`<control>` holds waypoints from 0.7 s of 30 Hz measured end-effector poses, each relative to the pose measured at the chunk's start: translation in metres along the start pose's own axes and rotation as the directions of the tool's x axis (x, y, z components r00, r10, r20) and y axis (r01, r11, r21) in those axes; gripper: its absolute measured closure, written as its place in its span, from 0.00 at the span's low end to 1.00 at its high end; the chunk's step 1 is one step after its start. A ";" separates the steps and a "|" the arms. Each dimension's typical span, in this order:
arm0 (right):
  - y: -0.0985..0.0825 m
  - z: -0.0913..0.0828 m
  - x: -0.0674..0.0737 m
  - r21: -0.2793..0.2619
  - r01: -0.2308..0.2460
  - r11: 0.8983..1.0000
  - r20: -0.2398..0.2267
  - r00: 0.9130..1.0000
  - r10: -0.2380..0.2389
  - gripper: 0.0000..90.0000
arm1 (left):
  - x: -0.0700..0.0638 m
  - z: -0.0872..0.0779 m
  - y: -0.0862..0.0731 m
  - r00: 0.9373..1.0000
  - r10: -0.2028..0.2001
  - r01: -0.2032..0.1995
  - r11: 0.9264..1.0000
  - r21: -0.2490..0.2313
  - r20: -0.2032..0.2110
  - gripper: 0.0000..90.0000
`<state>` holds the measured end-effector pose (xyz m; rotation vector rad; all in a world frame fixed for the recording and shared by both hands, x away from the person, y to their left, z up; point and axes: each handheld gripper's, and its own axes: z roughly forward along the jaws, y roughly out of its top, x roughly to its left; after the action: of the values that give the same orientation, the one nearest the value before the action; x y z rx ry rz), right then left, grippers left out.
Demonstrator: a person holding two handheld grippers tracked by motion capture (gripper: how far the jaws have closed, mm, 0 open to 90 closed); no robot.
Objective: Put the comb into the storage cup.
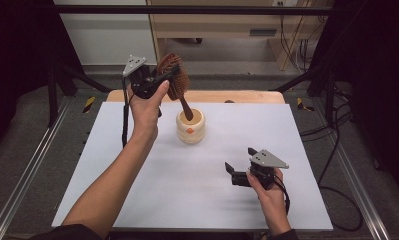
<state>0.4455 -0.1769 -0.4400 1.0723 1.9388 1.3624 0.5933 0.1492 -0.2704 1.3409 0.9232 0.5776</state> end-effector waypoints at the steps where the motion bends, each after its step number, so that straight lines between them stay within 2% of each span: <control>1: 0.000 0.000 0.000 0.000 0.001 1.000 0.001 1.000 -0.001 0.06 | 0.000 0.001 -0.001 1.000 0.002 -0.002 1.000 0.003 0.003 0.57; 8: 0.000 0.001 0.001 -0.004 -0.005 1.000 0.001 1.000 0.005 0.06 | 0.000 0.008 -0.006 1.000 -0.001 0.001 1.000 0.008 -0.005 0.56; 14: -0.001 0.002 0.000 -0.004 -0.013 1.000 -0.002 1.000 0.013 0.06 | -0.001 0.013 -0.013 1.000 0.030 -0.030 0.999 0.030 0.008 0.56; 21: -0.001 0.002 -0.001 -0.002 -0.015 1.000 -0.005 1.000 0.015 0.06 | 0.000 0.021 -0.021 1.000 0.014 -0.014 0.999 0.041 0.003 0.56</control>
<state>0.4468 -0.1767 -0.4418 1.0855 1.9360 1.3769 0.6075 0.1337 -0.2909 1.3855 0.9285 0.5705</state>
